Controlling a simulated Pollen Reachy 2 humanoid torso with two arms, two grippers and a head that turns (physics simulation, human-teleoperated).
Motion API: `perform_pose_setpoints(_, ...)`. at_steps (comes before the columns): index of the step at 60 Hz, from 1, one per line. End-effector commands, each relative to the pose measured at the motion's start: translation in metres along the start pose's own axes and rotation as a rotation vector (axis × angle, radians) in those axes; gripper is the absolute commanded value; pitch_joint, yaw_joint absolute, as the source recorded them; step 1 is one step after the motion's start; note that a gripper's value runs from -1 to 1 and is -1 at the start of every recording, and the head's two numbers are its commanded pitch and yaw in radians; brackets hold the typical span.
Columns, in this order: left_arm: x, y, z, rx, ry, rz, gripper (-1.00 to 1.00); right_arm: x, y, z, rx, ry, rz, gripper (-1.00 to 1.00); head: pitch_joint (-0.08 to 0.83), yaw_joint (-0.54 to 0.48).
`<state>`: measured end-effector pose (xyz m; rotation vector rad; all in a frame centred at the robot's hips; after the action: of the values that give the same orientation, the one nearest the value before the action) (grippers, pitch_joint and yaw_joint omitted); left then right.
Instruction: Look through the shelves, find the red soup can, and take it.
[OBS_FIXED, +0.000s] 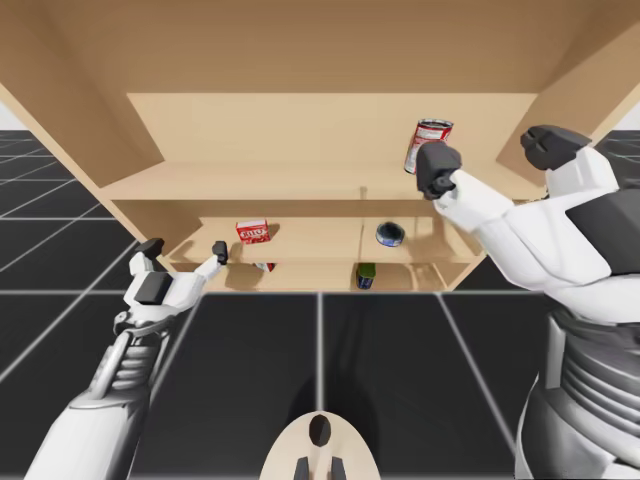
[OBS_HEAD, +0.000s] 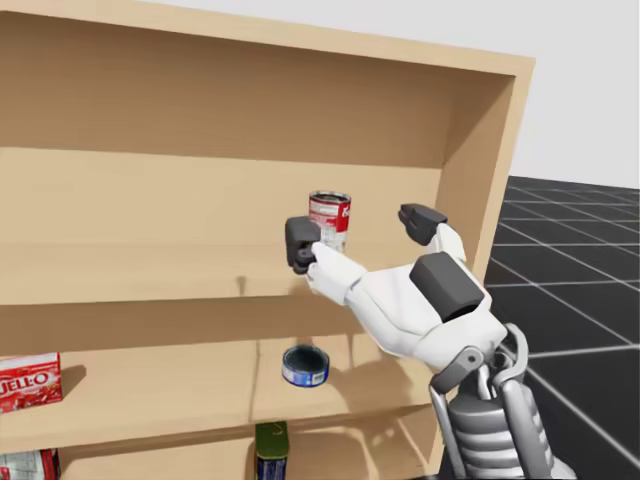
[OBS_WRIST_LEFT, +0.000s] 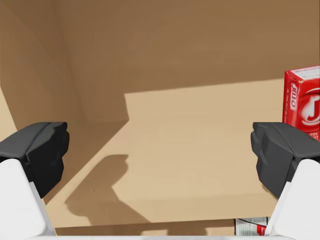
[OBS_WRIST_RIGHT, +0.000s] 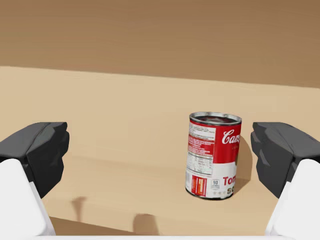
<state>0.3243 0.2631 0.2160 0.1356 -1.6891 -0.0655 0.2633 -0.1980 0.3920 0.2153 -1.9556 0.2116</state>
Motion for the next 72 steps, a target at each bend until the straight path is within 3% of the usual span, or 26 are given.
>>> perform_pose_setpoints(1,0.000,-0.001,0.000,0.000,0.003,-0.003,-1.00,-0.015,-0.007,-0.034,-0.033,0.176,-0.017,-1.00,0.172,-0.30)
perform_pose_setpoints(21,0.001,0.001,0.000,0.004,0.002,-0.002,-1.00,-0.040,-0.026,-0.094,-0.072,0.230,-0.027,-1.00,0.190,-0.29)
perform_pose_setpoints(42,0.002,0.002,0.001,0.004,0.002,0.005,-1.00,-0.065,-0.040,-0.124,-0.066,0.305,-0.001,-1.00,0.204,-0.29)
perform_pose_setpoints(44,0.002,0.003,0.001,0.003,0.002,0.006,-1.00,-0.066,-0.041,-0.125,-0.067,0.304,-0.004,-0.84,0.204,-0.29)
perform_pose_setpoints(45,0.002,0.003,0.001,0.003,0.002,0.005,-1.00,-0.066,-0.041,-0.125,-0.068,0.304,-0.007,-0.59,0.205,-0.29)
perform_pose_setpoints(46,0.002,0.003,0.001,0.003,0.002,0.005,-1.00,-0.068,-0.041,-0.127,-0.073,0.294,0.002,0.27,0.206,-0.29)
perform_pose_setpoints(48,0.002,0.003,0.001,0.004,0.002,0.005,-1.00,-0.068,-0.042,-0.127,-0.075,0.293,0.005,0.83,0.207,-0.29)
perform_pose_setpoints(49,0.002,0.003,0.001,0.004,0.002,0.005,-1.00,-0.069,-0.042,-0.128,-0.081,0.291,0.000,1.00,0.207,-0.29)
perform_pose_setpoints(62,0.002,0.004,0.001,0.007,0.000,0.008,-1.00,-0.060,-0.044,-0.128,-0.104,0.252,0.008,1.00,0.213,-0.29)
perform_pose_setpoints(72,0.003,0.004,0.001,0.011,-0.001,0.011,-1.00,-0.029,-0.041,-0.123,-0.113,0.140,0.013,1.00,0.213,-0.29)
